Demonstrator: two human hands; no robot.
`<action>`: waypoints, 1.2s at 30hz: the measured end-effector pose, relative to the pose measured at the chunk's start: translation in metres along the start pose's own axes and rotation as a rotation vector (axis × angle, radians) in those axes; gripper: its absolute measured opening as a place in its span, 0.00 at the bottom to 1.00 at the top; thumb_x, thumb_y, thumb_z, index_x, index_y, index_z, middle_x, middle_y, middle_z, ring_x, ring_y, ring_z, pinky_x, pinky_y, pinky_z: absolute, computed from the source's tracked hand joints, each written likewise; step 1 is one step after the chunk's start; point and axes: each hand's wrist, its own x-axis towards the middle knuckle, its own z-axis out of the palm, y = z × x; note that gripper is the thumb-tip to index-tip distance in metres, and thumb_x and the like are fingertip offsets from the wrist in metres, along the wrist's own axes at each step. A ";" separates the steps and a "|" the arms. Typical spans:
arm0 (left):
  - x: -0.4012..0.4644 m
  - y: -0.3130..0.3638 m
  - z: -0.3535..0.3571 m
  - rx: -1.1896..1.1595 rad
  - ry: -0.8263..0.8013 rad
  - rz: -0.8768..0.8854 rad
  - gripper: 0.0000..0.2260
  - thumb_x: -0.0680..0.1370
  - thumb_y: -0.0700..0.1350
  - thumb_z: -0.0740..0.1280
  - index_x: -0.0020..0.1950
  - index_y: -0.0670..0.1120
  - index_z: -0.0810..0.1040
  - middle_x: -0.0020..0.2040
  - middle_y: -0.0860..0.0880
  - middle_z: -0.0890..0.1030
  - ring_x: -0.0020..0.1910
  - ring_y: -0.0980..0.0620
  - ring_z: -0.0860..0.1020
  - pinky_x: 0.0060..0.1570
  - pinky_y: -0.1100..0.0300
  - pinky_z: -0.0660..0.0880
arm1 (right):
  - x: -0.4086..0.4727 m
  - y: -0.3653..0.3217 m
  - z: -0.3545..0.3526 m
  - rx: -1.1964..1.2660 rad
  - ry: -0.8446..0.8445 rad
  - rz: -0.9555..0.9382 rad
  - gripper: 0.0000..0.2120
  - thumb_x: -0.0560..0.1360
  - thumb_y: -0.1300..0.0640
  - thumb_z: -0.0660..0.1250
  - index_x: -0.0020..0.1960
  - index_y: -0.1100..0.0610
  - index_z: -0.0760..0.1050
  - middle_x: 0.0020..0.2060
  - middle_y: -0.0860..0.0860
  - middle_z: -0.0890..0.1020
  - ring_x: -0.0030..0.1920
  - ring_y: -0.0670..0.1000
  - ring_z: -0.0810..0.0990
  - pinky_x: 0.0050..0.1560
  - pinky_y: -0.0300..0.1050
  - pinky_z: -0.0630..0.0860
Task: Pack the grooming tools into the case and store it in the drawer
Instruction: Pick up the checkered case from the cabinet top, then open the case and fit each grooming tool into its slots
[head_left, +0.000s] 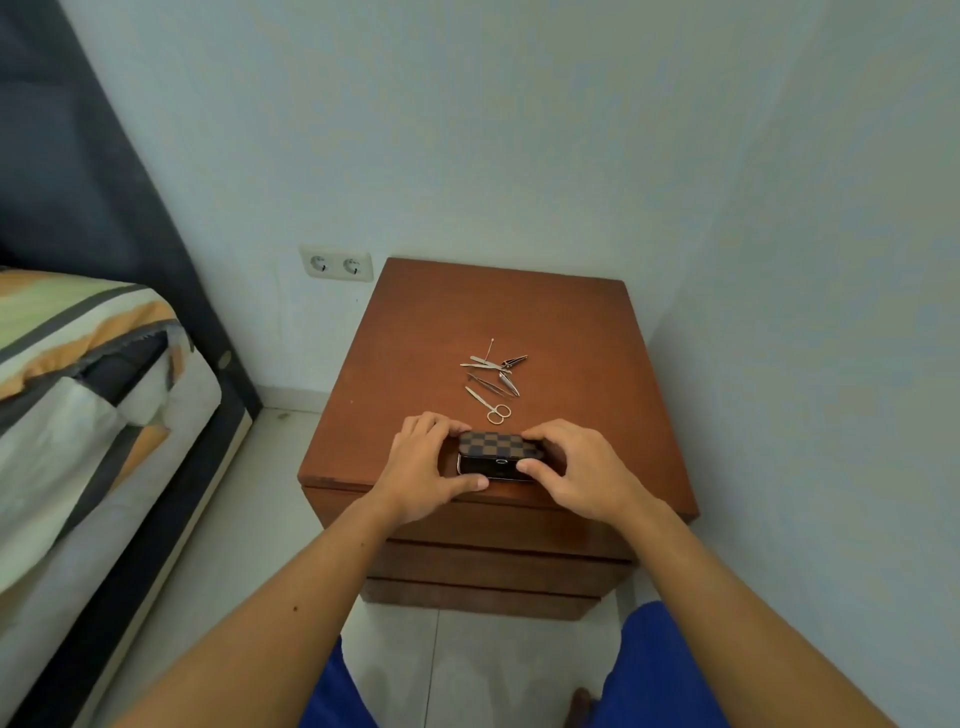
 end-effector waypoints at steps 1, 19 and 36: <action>0.000 0.000 0.000 -0.011 0.003 -0.009 0.32 0.69 0.63 0.81 0.68 0.54 0.76 0.62 0.58 0.73 0.63 0.57 0.64 0.64 0.52 0.68 | 0.003 0.001 -0.002 0.025 0.009 0.007 0.18 0.79 0.45 0.71 0.65 0.51 0.81 0.58 0.45 0.85 0.58 0.46 0.82 0.61 0.43 0.78; 0.003 -0.004 -0.002 -0.075 -0.008 -0.064 0.42 0.64 0.70 0.79 0.73 0.53 0.73 0.64 0.58 0.72 0.64 0.56 0.66 0.66 0.58 0.69 | 0.074 0.012 0.012 0.371 0.173 0.361 0.09 0.77 0.54 0.77 0.57 0.48 0.86 0.45 0.46 0.86 0.45 0.49 0.84 0.46 0.42 0.80; 0.003 -0.007 -0.015 -0.053 -0.007 0.020 0.17 0.81 0.46 0.75 0.69 0.47 0.81 0.64 0.54 0.78 0.66 0.53 0.71 0.71 0.53 0.69 | -0.019 0.015 0.013 0.313 0.165 0.356 0.19 0.75 0.52 0.78 0.65 0.44 0.81 0.38 0.47 0.83 0.37 0.43 0.77 0.42 0.33 0.75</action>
